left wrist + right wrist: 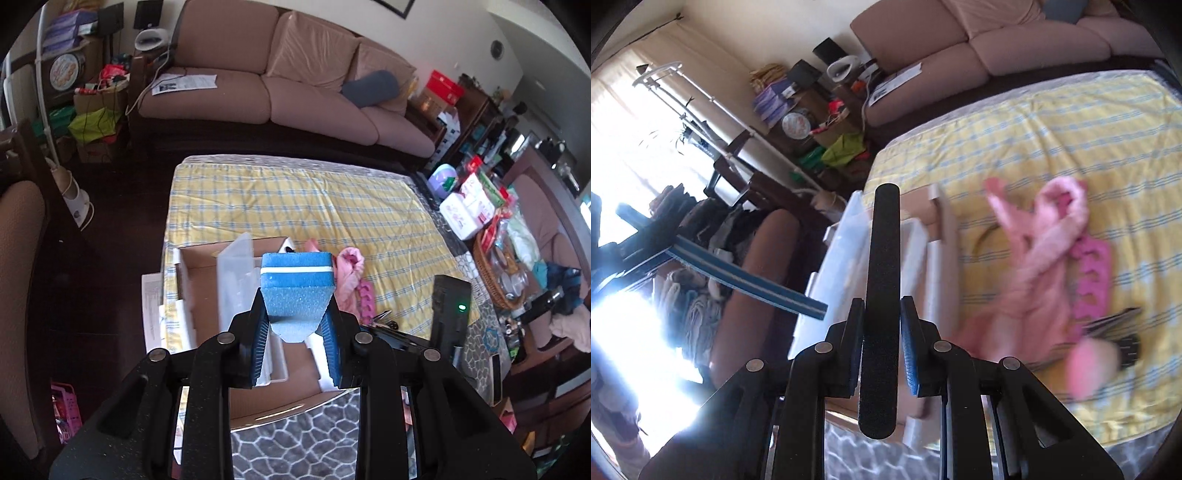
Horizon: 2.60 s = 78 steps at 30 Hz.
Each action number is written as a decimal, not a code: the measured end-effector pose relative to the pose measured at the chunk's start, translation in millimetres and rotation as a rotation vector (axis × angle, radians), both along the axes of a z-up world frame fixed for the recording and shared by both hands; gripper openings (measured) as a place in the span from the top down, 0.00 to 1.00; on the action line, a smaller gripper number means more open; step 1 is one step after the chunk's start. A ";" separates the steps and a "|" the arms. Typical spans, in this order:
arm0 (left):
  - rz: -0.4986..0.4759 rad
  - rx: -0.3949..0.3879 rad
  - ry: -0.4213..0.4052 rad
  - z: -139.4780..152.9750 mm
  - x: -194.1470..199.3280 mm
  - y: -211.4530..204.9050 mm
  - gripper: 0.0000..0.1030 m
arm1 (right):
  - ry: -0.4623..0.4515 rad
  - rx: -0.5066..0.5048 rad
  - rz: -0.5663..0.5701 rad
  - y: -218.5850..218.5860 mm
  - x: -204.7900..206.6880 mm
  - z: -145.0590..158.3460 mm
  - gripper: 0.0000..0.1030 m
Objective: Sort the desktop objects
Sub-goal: 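Carry the black file and blue sponge file into the clear case with both grippers, then push the blue file down into the clear case with the right gripper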
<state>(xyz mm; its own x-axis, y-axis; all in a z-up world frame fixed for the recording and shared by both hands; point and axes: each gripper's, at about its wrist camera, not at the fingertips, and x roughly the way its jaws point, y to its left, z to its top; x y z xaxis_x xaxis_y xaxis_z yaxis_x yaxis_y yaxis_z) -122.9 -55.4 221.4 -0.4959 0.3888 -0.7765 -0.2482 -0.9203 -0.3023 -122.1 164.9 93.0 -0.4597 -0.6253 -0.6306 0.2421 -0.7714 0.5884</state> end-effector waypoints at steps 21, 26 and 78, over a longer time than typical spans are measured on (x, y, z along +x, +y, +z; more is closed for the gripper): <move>-0.003 0.032 -0.026 -15.6 1.8 -35.4 0.76 | -0.107 0.066 -0.059 -52.3 -19.8 -33.5 0.64; -0.023 0.015 -0.026 -13.2 2.5 -19.8 0.76 | 0.043 0.065 -0.037 -28.6 1.8 12.8 0.60; 0.056 0.117 -0.139 -71.3 -20.8 -26.7 0.42 | 0.000 0.216 0.030 -38.3 -35.1 -15.8 0.48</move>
